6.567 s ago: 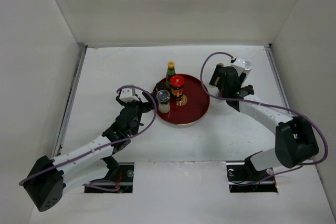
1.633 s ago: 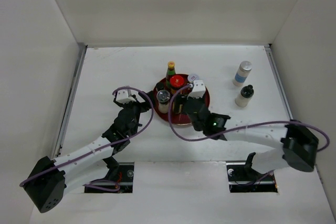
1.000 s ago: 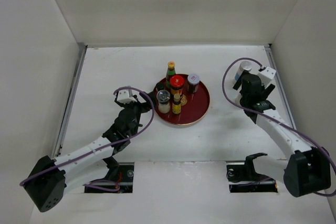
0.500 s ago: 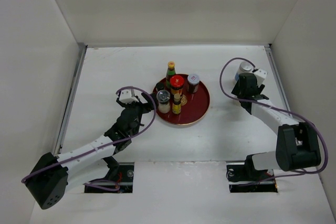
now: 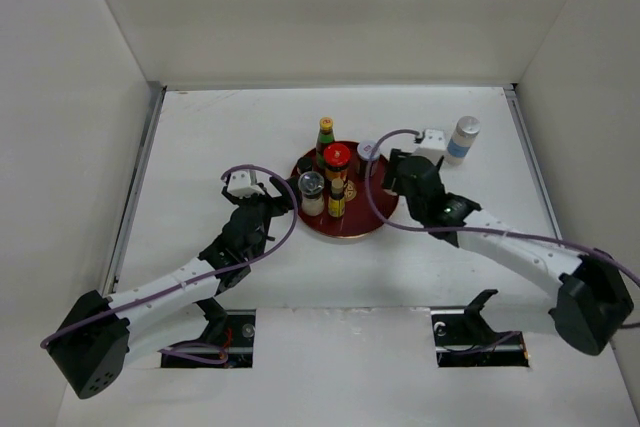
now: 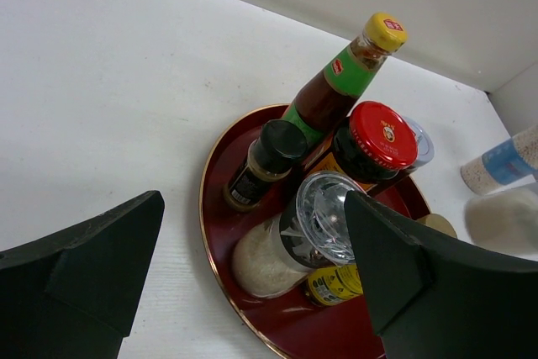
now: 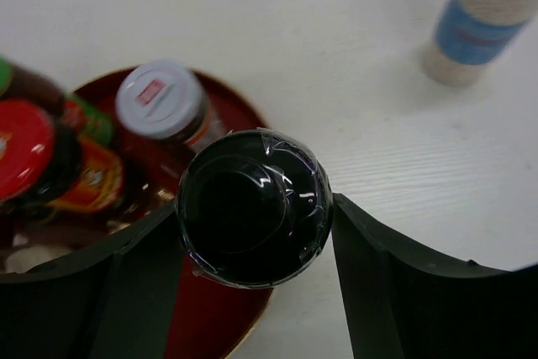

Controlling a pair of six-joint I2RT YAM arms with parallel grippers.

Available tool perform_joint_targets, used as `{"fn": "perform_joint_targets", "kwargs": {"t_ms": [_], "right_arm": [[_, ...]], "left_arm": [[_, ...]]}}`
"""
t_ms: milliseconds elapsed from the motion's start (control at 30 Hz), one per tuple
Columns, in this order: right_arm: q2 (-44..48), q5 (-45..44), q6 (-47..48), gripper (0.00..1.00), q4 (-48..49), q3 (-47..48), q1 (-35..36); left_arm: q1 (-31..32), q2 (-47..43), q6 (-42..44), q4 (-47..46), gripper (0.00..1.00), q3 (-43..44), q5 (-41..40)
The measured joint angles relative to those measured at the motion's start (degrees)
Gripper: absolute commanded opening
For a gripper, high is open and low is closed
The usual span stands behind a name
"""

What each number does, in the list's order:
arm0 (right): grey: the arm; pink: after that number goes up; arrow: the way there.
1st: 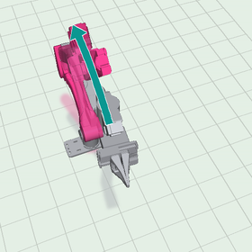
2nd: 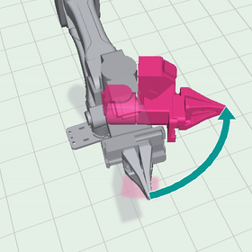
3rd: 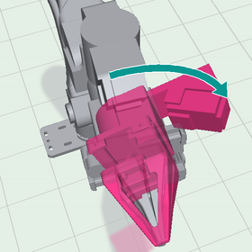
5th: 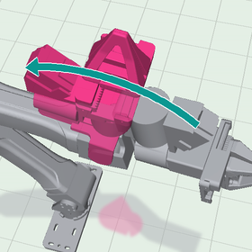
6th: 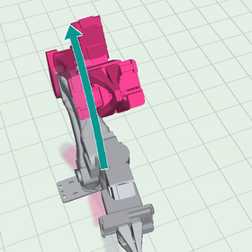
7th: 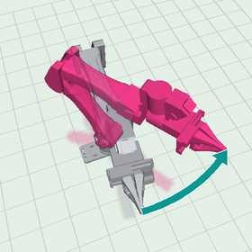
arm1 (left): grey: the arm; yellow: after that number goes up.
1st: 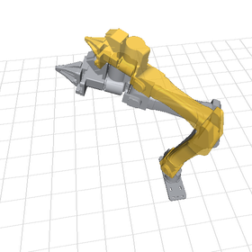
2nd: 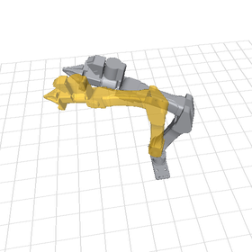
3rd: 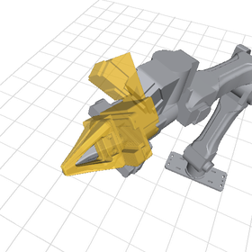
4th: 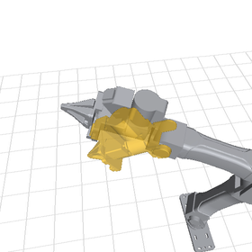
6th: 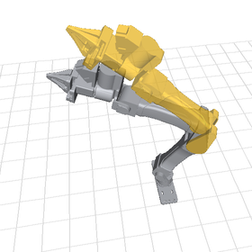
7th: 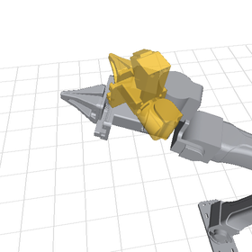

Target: Organize the condiment bottles

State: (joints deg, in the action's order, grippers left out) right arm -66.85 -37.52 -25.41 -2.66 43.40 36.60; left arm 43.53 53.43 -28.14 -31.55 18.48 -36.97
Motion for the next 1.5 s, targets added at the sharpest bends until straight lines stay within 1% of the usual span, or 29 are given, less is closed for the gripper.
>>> {"fn": "perform_joint_targets", "kwargs": {"t_ms": [100, 233, 367, 400, 433, 467, 500, 533, 667, 800, 867, 933, 1033, 1100, 1167, 1233, 1333, 1400, 1500], "right_arm": [[-7.37, 0.07, -0.07, 0.47, 1.62, 3.45, 5.44], [-17.03, 0.28, -0.11, 0.48, 3.54, 7.17, 9.22], [-23.23, 0.2, -0.15, 0.54, 4.24, 9.14, 9.84], [-24.28, 0.11, -0.17, 0.57, 4.44, 9.31, 9.84], [-25.07, -0.59, -0.52, 0.63, 5.11, 9.38, 9.84], [-25.31, -0.87, -0.57, 0.71, 5.55, 9.6, 9.84], [-25.33, -1.05, -0.61, 0.75, 5.73, 9.66, 9.84], [-25.33, -1.14, -0.81, 0.78, 5.73, 9.66, 9.84], [-23.89, -1.86, -1.25, 0.81, 6.01, 9.66, 9.84], [-17.46, -2.1, -1.49, 0.82, 4.96, 9.27, 8.87], [-12.5, -2.16, -1.6, 0.84, 4.79, 8.35, 7.1], [-8.0, -2.14, -1.62, 0.88, 4.79, 7.23, 4.2], [-3.63, -1.77, -1.33, 0.98, 4.79, 6.12, -3.02], [-3.28, -1.31, -0.72, 1.0, 4.87, 6.14, -9.16], [-4.7, -1.05, 0.31, 1.0, 4.68, 6.62, -15.1], [-8.11, -0.2, 1.29, 1.0, 4.11, 8.68, -20.81], [-15.58, 1.84, 2.75, 1.0, 3.13, 14.34, -26.03], [-19.45, 2.69, 3.67, 1.0, 1.44, 18.05, -27.06], [-27.02, 4.5, 5.49, 1.0, 1.4, 25.42, -28.41]], "left_arm": [[0.0, 0.0, 0.0, 0.0, 0.89, 0.0, -0.02], [0.0, 0.0, 0.0, -0.02, 0.89, 0.0, 0.0], [0.02, -0.04, 0.0, -0.02, 0.89, 0.0, 0.0], [0.0, -0.07, 0.0, 0.0, 0.89, 0.0, 0.0], [0.0, -0.09, 0.0, -0.02, 0.89, 0.0, 0.0], [0.0, -0.09, 0.0, 0.0, 0.89, 0.0, 0.0], [0.02, -0.09, 0.0, 0.0, 0.89, 0.0, 0.02], [0.02, -0.13, 0.0, 0.0, 0.89, 0.0, 0.02], [0.07, -0.46, 0.0, -0.02, 0.89, 0.0, 0.0], [0.15, -0.48, 0.0, 0.0, 0.89, 0.0, 0.0], [0.15, -0.48, 0.0, 0.0, 0.89, 0.0, 0.0], [0.15, -0.48, 0.0, 0.0, 0.89, 0.0, -0.02], [0.17, -0.48, 0.0, 0.0, 0.89, 0.0, 0.0], [0.17, -0.48, 0.0, 0.0, 0.89, 0.0, 0.0], [0.17, -0.48, 0.0, 0.0, 0.89, 0.0, 0.0], [0.26, -0.48, 0.0, 0.0, 0.89, 0.0, -0.02], [0.26, -0.33, 0.0, -0.02, 0.9, 0.0, 0.02], [0.26, -0.13, 0.0, -0.15, 0.9, 0.0, 0.02], [0.26, 0.35, 0.0, -0.26, 0.9, 0.0, 0.15]]}}
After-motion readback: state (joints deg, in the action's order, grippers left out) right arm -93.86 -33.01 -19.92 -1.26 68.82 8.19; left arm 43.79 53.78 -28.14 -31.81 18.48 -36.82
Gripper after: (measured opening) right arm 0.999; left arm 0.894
